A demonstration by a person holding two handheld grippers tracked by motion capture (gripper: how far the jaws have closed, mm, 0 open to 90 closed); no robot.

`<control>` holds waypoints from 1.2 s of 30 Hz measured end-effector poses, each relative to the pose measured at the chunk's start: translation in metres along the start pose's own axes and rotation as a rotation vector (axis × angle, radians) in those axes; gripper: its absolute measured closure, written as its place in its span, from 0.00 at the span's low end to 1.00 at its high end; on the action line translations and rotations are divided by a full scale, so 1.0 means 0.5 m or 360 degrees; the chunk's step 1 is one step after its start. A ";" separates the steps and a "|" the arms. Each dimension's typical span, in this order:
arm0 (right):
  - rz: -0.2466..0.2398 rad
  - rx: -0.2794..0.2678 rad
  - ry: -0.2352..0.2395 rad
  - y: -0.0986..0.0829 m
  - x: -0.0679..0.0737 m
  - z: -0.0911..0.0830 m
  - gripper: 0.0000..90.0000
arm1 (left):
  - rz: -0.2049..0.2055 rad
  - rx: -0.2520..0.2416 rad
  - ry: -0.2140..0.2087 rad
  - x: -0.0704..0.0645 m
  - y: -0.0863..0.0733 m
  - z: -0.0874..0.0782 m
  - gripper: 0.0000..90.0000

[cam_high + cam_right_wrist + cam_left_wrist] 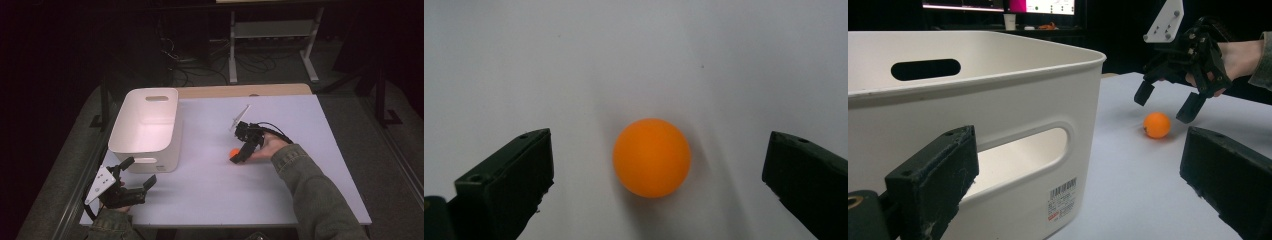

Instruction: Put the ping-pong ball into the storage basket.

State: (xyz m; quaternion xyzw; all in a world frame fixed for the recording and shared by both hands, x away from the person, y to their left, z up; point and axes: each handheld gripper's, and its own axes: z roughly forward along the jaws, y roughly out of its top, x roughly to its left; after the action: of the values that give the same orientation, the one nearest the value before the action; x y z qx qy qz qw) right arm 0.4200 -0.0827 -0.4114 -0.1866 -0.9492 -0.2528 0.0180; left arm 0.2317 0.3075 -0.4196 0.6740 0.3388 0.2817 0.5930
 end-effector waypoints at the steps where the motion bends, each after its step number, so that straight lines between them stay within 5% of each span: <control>1: -0.0007 0.0001 0.0004 0.000 0.000 0.001 0.01 | -0.0001 -0.0001 0.0000 0.000 0.000 0.000 0.02; 15: -0.0042 0.0075 0.0037 -0.001 -0.002 0.016 0.17 | 0.0002 0.0002 0.0000 0.000 0.000 0.000 0.02; 36: -0.0065 0.0111 0.0062 -0.005 -0.006 0.028 0.52 | 0.0001 0.0003 -0.0002 0.000 0.000 0.000 0.02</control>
State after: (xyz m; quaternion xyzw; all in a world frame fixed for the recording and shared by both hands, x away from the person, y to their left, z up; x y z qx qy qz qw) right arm 0.4229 -0.0791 -0.4250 -0.1614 -0.9605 -0.2234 0.0376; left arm 0.2318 0.3073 -0.4197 0.6748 0.3385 0.2811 0.5925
